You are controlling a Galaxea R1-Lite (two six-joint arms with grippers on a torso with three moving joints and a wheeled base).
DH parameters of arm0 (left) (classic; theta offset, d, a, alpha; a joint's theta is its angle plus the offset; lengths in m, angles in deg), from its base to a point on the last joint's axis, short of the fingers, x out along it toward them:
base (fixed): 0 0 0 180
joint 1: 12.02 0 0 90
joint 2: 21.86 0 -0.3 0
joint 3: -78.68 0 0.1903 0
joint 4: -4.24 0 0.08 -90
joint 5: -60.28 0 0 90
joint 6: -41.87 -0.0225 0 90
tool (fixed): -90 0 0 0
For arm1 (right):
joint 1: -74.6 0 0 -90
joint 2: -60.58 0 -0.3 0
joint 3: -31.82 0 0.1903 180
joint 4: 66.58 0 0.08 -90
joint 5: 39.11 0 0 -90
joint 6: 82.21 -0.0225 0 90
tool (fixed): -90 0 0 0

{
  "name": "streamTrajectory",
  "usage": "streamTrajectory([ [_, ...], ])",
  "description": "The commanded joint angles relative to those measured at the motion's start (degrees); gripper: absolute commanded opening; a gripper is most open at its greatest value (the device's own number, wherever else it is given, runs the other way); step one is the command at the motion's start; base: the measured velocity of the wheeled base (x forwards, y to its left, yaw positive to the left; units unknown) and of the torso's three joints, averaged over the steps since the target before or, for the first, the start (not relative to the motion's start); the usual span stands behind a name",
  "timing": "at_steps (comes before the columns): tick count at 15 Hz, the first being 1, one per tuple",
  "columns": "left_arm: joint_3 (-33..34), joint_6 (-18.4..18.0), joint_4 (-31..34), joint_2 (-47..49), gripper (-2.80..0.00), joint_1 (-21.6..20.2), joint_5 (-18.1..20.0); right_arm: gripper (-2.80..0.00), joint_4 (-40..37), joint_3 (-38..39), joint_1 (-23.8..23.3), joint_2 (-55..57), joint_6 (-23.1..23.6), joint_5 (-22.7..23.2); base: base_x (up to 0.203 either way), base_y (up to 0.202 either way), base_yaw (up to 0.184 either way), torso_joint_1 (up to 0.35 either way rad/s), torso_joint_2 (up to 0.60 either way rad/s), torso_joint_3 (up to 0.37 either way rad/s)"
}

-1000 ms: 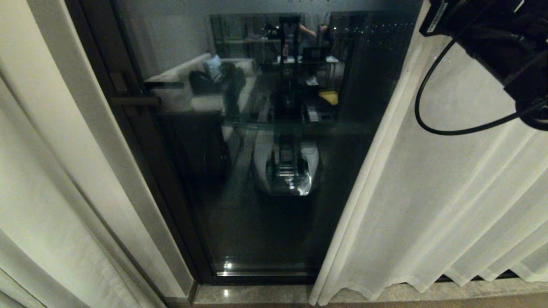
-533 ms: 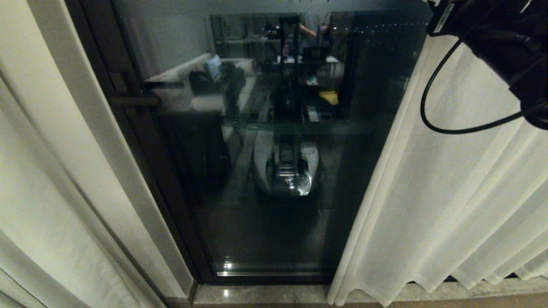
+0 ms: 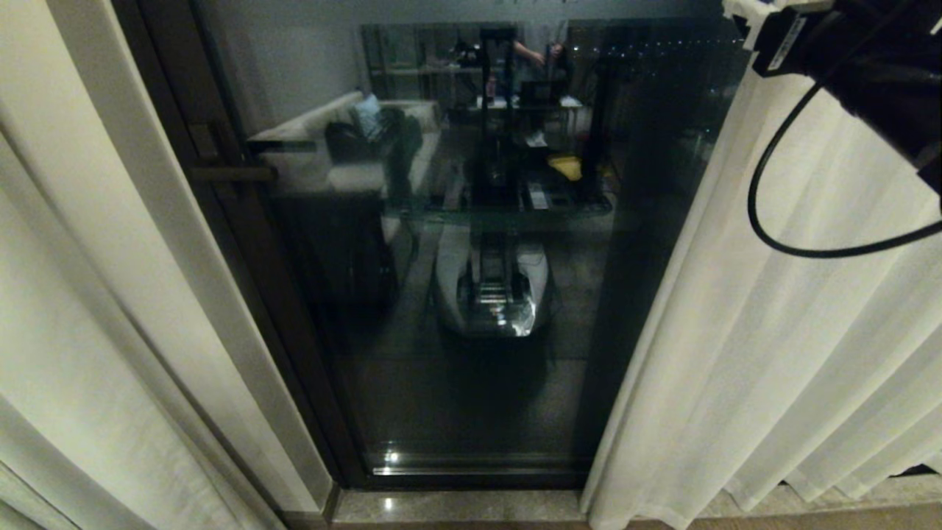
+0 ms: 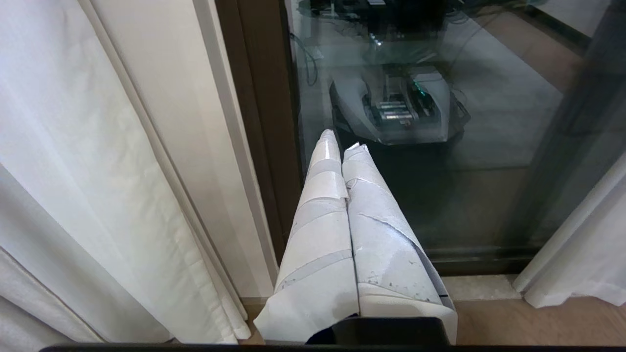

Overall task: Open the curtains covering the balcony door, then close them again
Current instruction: Close the inner curtains on both sides

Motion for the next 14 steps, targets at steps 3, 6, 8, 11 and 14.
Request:
streamTrajectory([
  [3, 0.0, -0.02, -0.02, 0.0, -2.8, 0.01, 0.0, 0.0, 0.61, 13.04, -0.04, -10.19, 0.1, -0.18, 0.0, 0.0, 0.0, 0.0, 0.0, 0.0],
  [6, 0.0, -0.02, -0.02, 0.0, -2.8, 0.01, 0.0, 0.0, 1.05, 22.91, -0.05, -17.61, 0.11, -0.26, 0.0, 0.0, 0.0, 0.0, 0.0, 0.0],
  [8, 0.0, -0.02, -0.02, 0.0, -2.8, 0.01, 0.0, 0.0, 1.08, 30.01, -0.05, -22.63, -0.01, -0.29, 0.0, 0.0, 0.0, 0.0, 0.0, 0.0],
  [11, 0.0, -0.02, -0.02, 0.0, -2.8, 0.01, 0.0, 0.0, 1.15, 40.57, -0.06, -29.81, -0.19, -0.42, 0.0, 0.0, 0.0, 0.0, 0.0, 0.0],
  [14, 0.0, -0.02, -0.02, 0.0, -2.8, 0.01, -0.07, -2.8, 1.0, 48.34, -0.09, -35.73, -0.31, -0.45, 0.0, 0.0, 0.0, 0.0, 0.0, 0.0],
])
